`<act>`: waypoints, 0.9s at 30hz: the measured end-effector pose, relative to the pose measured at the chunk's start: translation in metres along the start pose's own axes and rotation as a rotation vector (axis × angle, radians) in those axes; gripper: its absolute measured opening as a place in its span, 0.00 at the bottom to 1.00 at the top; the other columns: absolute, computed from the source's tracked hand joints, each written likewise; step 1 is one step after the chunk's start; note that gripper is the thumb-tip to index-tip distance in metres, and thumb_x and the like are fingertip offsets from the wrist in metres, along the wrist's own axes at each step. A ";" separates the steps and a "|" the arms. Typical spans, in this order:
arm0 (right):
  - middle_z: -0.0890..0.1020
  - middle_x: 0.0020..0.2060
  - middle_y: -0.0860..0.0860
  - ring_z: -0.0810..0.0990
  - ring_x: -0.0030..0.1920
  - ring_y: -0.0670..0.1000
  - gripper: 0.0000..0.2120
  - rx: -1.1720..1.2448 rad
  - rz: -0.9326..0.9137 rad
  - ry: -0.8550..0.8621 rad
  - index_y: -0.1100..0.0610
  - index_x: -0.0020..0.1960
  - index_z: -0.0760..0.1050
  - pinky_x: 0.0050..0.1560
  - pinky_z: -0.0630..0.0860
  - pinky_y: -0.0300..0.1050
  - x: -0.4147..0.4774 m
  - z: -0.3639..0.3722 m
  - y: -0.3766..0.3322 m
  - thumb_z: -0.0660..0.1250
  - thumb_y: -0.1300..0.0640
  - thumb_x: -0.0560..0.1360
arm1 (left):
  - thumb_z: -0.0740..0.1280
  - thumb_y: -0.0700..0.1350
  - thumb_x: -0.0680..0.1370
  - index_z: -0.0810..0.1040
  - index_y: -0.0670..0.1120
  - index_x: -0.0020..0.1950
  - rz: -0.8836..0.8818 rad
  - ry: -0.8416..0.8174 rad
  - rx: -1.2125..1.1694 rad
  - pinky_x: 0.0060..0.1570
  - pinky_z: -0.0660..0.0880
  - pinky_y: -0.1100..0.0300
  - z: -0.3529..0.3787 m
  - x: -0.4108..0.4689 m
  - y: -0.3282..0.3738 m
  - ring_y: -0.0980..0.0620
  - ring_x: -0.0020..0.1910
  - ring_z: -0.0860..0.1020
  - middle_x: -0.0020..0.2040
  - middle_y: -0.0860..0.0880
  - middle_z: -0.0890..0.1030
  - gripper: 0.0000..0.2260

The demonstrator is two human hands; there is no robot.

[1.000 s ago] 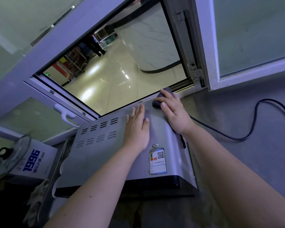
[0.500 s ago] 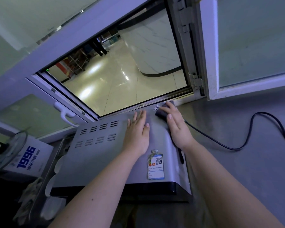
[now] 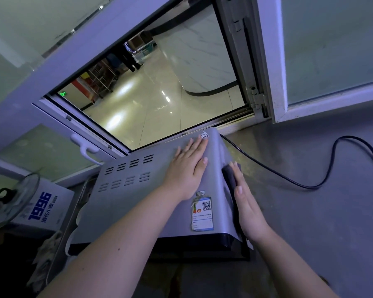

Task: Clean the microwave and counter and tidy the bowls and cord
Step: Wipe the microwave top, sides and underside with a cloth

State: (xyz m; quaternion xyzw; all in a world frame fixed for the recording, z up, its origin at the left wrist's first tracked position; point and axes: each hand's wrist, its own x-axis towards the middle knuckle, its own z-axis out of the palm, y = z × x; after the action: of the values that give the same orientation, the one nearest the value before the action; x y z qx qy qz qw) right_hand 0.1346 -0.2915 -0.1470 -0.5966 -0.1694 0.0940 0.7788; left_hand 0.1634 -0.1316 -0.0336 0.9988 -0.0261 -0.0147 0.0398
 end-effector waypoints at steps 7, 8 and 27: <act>0.54 0.69 0.23 0.48 0.74 0.32 0.22 -0.101 -0.186 -0.015 0.44 0.73 0.55 0.74 0.42 0.36 0.062 0.002 -0.021 0.41 0.39 0.81 | 0.48 0.51 0.84 0.45 0.56 0.79 -0.196 -0.069 -0.033 0.75 0.38 0.52 0.002 0.008 0.019 0.59 0.77 0.41 0.79 0.59 0.43 0.24; 0.54 0.70 0.25 0.48 0.72 0.29 0.20 -0.074 -0.149 0.001 0.43 0.72 0.55 0.73 0.41 0.32 0.074 0.001 -0.018 0.42 0.43 0.82 | 0.47 0.51 0.84 0.45 0.56 0.79 -0.193 -0.052 -0.038 0.75 0.38 0.53 0.002 0.007 0.020 0.60 0.77 0.41 0.78 0.59 0.43 0.23; 0.66 0.70 0.42 0.57 0.75 0.39 0.21 0.199 -0.018 0.156 0.42 0.67 0.69 0.75 0.47 0.36 0.060 0.008 -0.023 0.55 0.61 0.79 | 0.48 0.51 0.82 0.50 0.50 0.79 -0.088 0.020 -0.136 0.76 0.41 0.52 0.004 0.005 0.024 0.61 0.77 0.42 0.78 0.57 0.47 0.25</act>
State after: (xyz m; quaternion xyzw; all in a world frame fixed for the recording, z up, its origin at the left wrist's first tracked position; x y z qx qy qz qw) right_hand 0.1858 -0.2697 -0.1143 -0.5204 -0.1036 0.0567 0.8457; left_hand 0.1672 -0.1556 -0.0355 0.9940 0.0194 -0.0084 0.1071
